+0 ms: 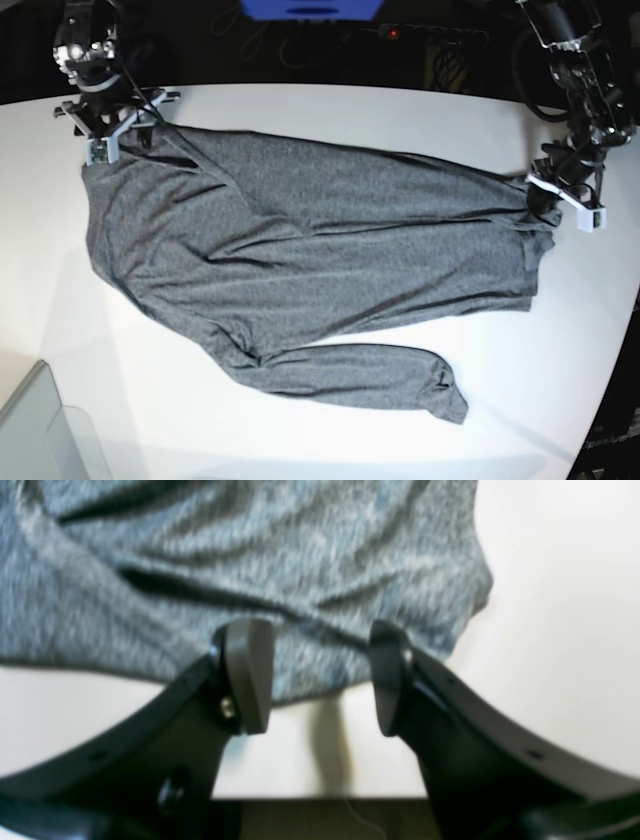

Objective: Layout the t-shirt on the table in an organized manner, then fold the t-shirt properly
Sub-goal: 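Pull the shirt edges apart with both grippers to stretch it flat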

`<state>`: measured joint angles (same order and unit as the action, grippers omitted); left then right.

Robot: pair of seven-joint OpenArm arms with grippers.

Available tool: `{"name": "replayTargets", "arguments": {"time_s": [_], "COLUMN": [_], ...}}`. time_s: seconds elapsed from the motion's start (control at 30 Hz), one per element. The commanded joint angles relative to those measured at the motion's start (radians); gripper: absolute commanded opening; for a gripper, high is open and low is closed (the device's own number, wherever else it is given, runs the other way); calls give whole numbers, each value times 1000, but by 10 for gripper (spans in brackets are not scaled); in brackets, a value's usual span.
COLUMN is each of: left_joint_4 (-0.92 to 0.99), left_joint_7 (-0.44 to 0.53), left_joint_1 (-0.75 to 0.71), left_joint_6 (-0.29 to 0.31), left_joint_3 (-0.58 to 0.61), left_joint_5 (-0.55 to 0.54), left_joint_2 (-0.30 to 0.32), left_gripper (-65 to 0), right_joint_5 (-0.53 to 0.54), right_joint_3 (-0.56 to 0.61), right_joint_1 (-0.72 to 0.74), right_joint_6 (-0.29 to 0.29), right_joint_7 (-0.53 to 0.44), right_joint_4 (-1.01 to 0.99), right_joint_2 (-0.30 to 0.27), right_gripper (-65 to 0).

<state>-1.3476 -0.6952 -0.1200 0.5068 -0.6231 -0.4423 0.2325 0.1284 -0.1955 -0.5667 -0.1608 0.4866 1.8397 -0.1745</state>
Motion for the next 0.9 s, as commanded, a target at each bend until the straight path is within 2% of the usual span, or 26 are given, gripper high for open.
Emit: {"name": "replayTargets", "arguments": {"time_s": [0.0,0.5,0.87], "left_joint_4": [-17,-17,-17], "left_joint_7": [24,27,19], "left_joint_1": [-8,-40,-56], "left_joint_6": [5,5,6], "left_joint_3": [-5,-7,-8], "left_joint_5": [-19,-14,-20], "left_joint_2": [17,18,75], "left_gripper": [-648,-648,-648], "right_joint_5": [0,0,0], "right_joint_3": [-6,-35,-40], "right_joint_1": [-8,-51,-54], "right_joint_6": [-3,-3,-3], "right_joint_7": [-15,-18,-18], "right_joint_4": [12,16,16], "right_joint_2": [-10,-4,-3], "right_gripper": [-340,-340,-340]}}
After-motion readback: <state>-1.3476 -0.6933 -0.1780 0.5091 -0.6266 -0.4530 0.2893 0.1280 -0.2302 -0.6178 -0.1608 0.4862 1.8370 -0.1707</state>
